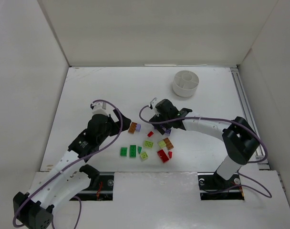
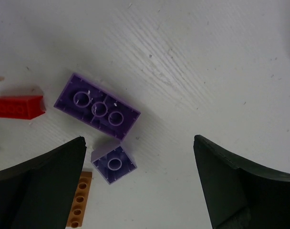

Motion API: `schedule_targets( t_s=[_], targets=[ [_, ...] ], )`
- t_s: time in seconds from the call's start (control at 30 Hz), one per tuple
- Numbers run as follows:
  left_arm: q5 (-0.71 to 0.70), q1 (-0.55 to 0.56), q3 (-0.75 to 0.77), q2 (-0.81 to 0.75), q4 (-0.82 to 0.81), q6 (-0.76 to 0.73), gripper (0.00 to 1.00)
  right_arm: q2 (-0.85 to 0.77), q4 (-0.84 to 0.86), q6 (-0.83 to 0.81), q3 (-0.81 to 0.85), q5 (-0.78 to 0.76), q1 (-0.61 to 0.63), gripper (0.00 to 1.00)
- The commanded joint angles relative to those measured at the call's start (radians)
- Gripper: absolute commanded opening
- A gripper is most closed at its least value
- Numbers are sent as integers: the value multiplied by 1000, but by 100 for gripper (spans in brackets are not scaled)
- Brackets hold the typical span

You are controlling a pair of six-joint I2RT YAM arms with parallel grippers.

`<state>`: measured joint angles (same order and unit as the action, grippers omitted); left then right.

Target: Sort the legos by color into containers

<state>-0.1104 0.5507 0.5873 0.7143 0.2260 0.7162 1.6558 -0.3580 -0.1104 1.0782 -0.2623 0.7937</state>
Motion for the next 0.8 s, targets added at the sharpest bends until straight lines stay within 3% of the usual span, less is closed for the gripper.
schedule_targets(
  t_s=[0.0,0.13,0.47,0.77],
  targets=[
    [-5,6,-23,5,-36,5,100,1,-44,-126,45,65,6,98],
    [-5,6,-23,28,-45,-6,100,39,-24,-196,54,144,6,98],
    [-40,6,5,100,-43,-15,100,197,-26,-267,147,90,6,97],
    [-49,6,23,100,-34,-15,100,236,-16,-328,167,188,-22,71]
  ],
)
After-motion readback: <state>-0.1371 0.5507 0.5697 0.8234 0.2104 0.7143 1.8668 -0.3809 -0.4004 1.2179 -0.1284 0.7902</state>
